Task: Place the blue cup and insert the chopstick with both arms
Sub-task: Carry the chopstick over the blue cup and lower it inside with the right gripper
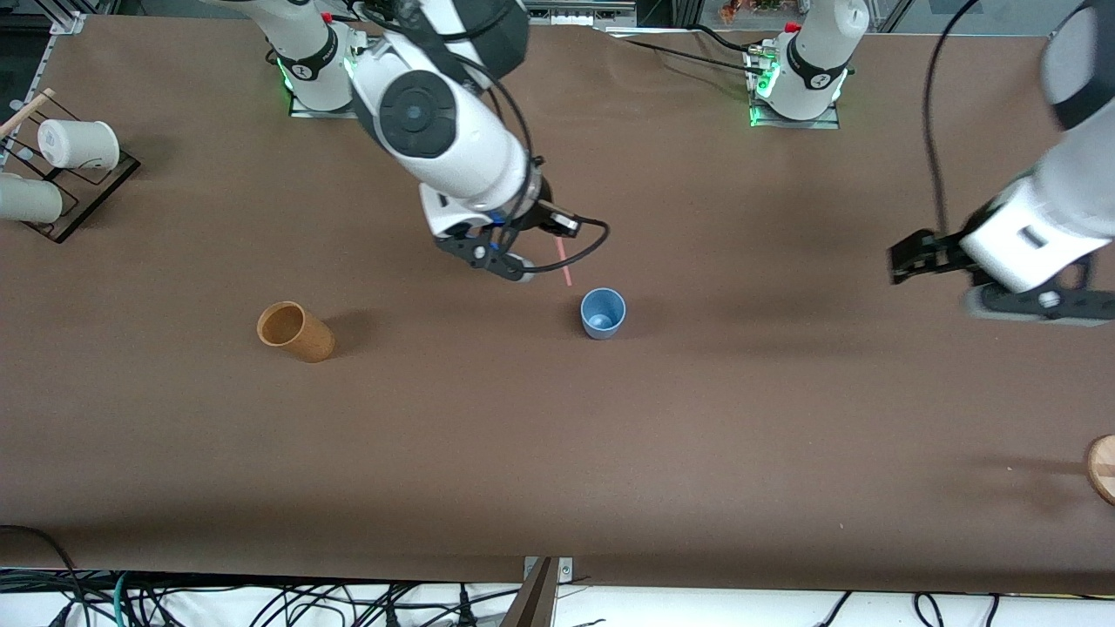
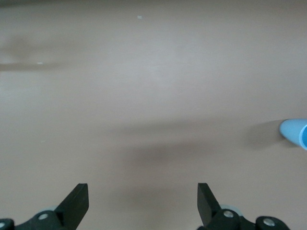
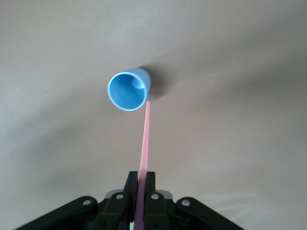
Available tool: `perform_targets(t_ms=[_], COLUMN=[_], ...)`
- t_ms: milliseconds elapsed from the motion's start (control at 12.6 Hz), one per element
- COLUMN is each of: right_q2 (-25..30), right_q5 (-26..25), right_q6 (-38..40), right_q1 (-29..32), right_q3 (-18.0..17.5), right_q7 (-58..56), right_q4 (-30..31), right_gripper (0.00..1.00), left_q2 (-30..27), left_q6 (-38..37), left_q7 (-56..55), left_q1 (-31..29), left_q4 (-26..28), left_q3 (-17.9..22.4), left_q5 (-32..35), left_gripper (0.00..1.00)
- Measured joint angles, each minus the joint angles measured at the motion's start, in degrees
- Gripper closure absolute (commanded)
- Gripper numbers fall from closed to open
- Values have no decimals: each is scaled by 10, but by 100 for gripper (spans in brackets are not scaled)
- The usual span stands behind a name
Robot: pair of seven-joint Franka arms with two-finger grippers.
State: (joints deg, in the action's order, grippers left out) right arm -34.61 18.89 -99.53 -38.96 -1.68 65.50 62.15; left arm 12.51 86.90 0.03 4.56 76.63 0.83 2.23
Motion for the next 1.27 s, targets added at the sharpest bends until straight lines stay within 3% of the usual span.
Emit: perform_targets(t_ms=[317,476,1111,1190,1270], right_q2=[-37,-44,-49,-51,-55], right_q5=[-7,-8,-10,-11,-11], right_q6=[-35,-46,-73,-75,-80], right_q1=[-31,-36,-37,-37,-37], right_q3=[4,4,10,11,11], right_q7=[24,26,27,27,27], right_q4=[-6,-7,-9,-9,-9], right_gripper=[88,88,87,81,63], left_q2=[-42,-50,-55,-55,-55], left_q6=[-56,-61,-61,-61,-61], left_q7=[21,11,1,1,1], left_q1=[-16,-15,-14,-14,-13], left_q4=[22,30,45,45,45], left_q3=[52,51,49,48,47], left_q5=[-40,-70,-72,-72,-72], left_gripper=[0,0,0,0,0])
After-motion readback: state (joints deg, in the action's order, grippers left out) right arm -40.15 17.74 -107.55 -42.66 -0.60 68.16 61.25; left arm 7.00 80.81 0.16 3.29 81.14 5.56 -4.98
